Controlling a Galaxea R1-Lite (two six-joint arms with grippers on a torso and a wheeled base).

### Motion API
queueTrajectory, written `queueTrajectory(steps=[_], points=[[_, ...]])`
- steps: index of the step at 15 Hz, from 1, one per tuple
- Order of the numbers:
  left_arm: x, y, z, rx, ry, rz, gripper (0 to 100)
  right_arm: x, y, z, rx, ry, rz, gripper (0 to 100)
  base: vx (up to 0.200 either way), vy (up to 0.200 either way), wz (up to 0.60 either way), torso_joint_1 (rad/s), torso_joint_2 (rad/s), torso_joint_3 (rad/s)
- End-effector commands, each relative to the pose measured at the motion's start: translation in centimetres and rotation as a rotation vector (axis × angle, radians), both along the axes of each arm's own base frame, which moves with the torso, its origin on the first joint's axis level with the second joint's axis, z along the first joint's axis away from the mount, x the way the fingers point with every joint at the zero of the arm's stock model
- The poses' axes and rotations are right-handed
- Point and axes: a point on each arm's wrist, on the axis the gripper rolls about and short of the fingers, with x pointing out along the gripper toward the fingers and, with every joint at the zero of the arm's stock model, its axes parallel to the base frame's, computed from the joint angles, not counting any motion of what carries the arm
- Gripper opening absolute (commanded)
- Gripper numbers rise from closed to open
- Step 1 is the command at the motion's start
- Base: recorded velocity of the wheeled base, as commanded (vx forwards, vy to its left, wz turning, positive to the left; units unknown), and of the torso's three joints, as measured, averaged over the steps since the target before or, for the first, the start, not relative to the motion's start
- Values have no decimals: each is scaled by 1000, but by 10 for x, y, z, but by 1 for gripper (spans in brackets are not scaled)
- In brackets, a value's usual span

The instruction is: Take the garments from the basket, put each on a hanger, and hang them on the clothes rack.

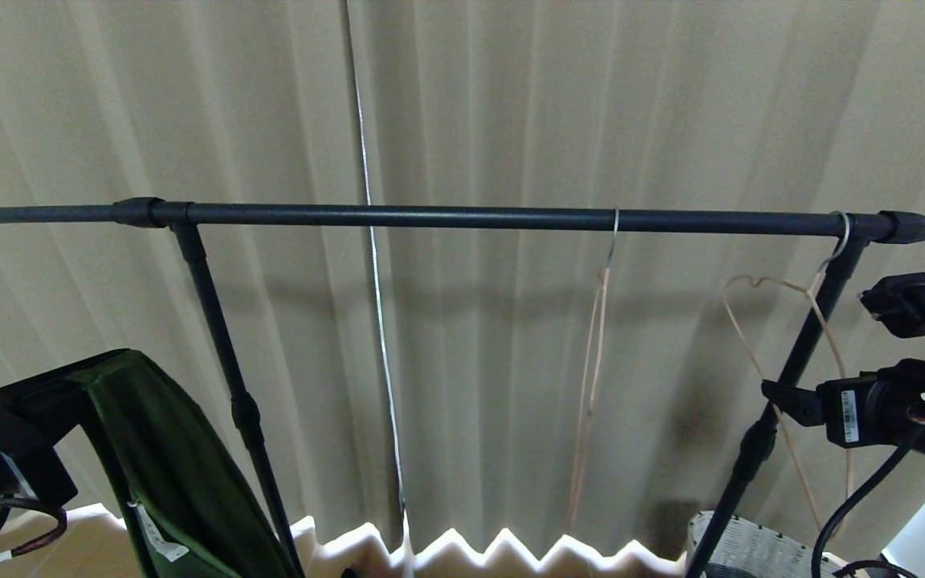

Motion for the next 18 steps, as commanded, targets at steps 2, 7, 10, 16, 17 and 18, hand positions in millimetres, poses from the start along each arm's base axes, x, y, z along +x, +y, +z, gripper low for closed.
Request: queueTrajectory(steps=[2, 7, 10, 16, 17, 18], points=[[0, 0, 0, 0, 0, -1, 0, 4, 1, -5, -7, 25, -4, 100, 0, 0, 0, 0, 0, 0], [0, 0, 0, 1, -1, -1, 0, 4, 0, -4, -9, 22, -10, 0, 0, 0, 0, 0, 0, 0], [0, 0, 0, 1, -1, -1, 0, 3, -1, -3, -11, 19, -14, 0, 0, 0, 0, 0, 0, 0], [0, 0, 0, 1, -2, -1, 0, 1, -3, -1, -11, 6, -24, 0, 0, 0, 0, 0, 0, 0], [0, 0, 0, 1, -2, -1, 0, 1, -3, 0, -12, 3, -23, 0, 0, 0, 0, 0, 0, 0], [-1, 0, 0, 1, -2, -1, 0, 0, -3, 1, -10, -3, -22, 0, 0, 0, 0, 0, 0, 0]])
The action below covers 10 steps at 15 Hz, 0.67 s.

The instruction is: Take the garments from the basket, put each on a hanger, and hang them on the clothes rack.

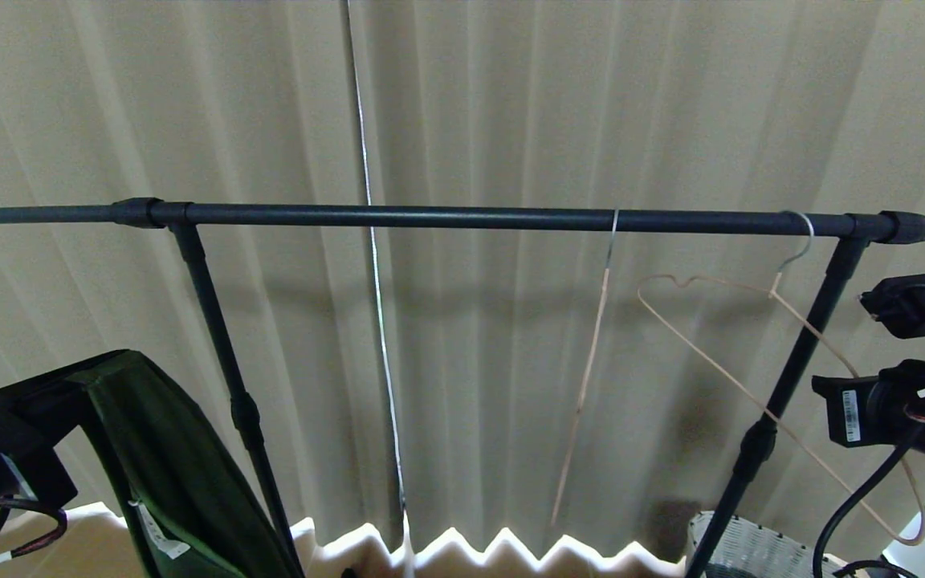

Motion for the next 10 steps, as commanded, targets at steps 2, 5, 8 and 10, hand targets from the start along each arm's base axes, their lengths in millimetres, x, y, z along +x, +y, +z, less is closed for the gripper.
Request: queueTrajectory(steps=[2, 5, 8, 10], points=[[0, 0, -1, 8, -2, -1, 0, -4, 0, 5, 6, -33, 2, 0, 0, 0, 0, 0, 0, 0], [-1, 0, -2, 27, -3, -1, 0, -12, -2, 17, 15, -89, 2, 0, 0, 0, 0, 0, 0, 0], [-1, 0, -2, 28, -4, -3, 0, -18, -3, 24, 21, -127, 2, 0, 0, 0, 0, 0, 0, 0], [-2, 0, -3, 30, -4, -1, 0, -23, -4, 27, 23, -142, 2, 0, 0, 0, 0, 0, 0, 0]])
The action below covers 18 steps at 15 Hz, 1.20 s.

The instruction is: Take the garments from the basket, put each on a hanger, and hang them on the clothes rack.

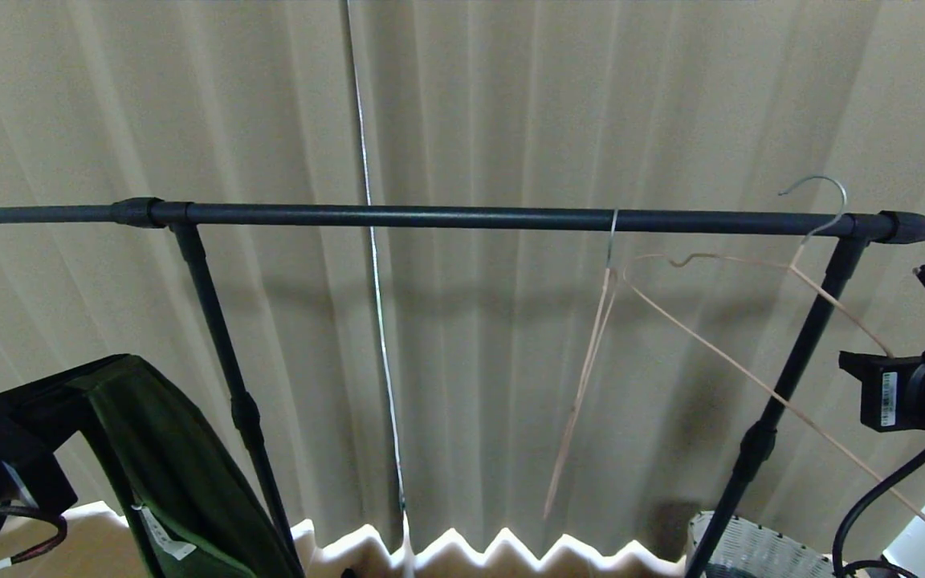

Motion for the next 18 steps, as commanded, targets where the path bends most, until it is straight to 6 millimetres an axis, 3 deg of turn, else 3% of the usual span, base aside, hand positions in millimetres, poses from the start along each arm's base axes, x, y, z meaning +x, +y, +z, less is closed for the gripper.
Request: queueTrajectory(steps=[1, 9, 18], points=[[-3, 0, -1, 1, -6, -1, 0, -12, -2, 7, 7, -40, 0, 0, 0, 0, 0, 0, 0, 0], [-4, 0, 0, 9, -17, 0, 0, -26, -4, 5, 8, -52, 4, 0, 0, 0, 0, 0, 0, 0], [-4, 1, -1, 26, -19, 3, 0, -27, -4, 3, 8, -48, 5, 0, -200, 0, 0, 1, 4, 1]])
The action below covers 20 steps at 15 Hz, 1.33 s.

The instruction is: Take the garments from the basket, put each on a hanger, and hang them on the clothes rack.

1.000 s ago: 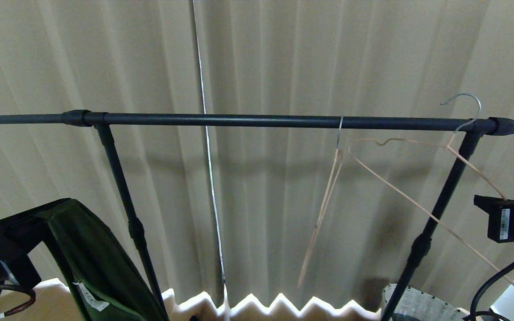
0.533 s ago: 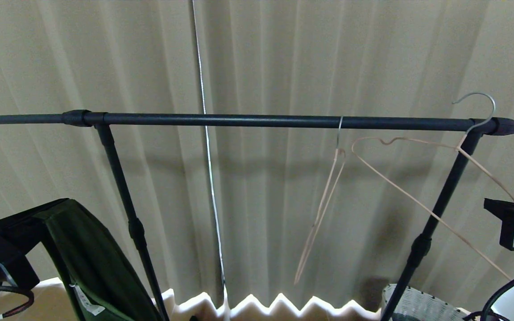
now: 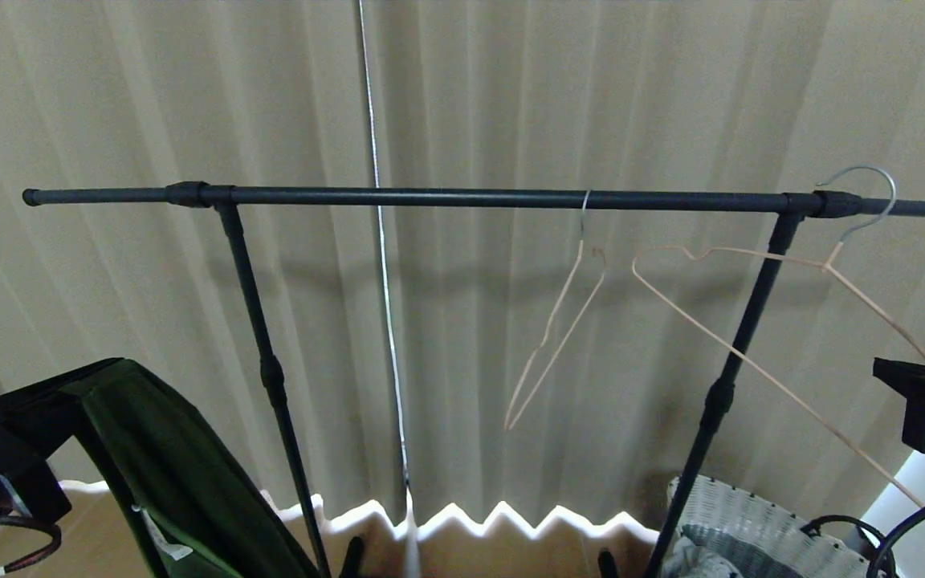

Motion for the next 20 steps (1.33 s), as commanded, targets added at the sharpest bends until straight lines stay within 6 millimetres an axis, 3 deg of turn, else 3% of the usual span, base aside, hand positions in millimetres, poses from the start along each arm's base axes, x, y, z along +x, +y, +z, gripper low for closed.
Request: queueTrajectory(steps=[1, 6, 20], points=[[0, 0, 0, 0, 0, 0, 0, 0, 0, 0, 0, 2, 2, 0, -200, 0, 0, -2, 7, 2], [0, 0, -1, 1, 5, 1, 0, 0, 0, -2, -1, 8, 0, 0, -200, 0, 0, 3, 1, 2], [1, 0, -3, 1, 17, -2, 0, -2, 0, -7, -3, 18, 0, 0, 0, 0, 0, 0, 0, 0]])
